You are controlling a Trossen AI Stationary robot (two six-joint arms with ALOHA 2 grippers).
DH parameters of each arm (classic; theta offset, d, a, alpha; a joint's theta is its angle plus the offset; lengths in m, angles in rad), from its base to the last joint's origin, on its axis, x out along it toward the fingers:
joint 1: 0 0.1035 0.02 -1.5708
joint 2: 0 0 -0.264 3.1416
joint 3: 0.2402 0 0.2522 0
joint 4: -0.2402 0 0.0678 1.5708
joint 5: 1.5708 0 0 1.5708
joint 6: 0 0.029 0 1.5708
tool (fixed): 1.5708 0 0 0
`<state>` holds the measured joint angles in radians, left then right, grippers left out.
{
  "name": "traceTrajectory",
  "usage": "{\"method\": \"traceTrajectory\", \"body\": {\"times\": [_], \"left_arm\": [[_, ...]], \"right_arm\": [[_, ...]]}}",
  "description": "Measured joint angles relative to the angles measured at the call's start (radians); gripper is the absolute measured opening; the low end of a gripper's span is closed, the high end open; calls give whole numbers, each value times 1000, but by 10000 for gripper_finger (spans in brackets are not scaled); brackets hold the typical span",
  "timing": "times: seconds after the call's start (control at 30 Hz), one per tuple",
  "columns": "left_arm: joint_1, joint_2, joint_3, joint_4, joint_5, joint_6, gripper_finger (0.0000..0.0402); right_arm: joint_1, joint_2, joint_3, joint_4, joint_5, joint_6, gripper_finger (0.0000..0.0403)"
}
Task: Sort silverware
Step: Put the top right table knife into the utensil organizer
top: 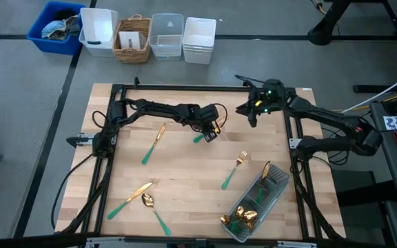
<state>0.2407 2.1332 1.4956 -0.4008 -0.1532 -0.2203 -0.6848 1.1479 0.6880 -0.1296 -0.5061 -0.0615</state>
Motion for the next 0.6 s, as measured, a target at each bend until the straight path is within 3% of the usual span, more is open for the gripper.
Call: {"method": "traceTrajectory", "body": {"times": [0.2,0.4,0.6], "left_arm": [[-5,40,0,7,0,12,109],[-5,62,5,4,-1,12,106],[-5,62,4,1,4,11,45]], "right_arm": [[90,51,0,45,144,-60,83],[140,94,0,52,157,-75,83],[151,123,0,52,155,-75,83]]}}
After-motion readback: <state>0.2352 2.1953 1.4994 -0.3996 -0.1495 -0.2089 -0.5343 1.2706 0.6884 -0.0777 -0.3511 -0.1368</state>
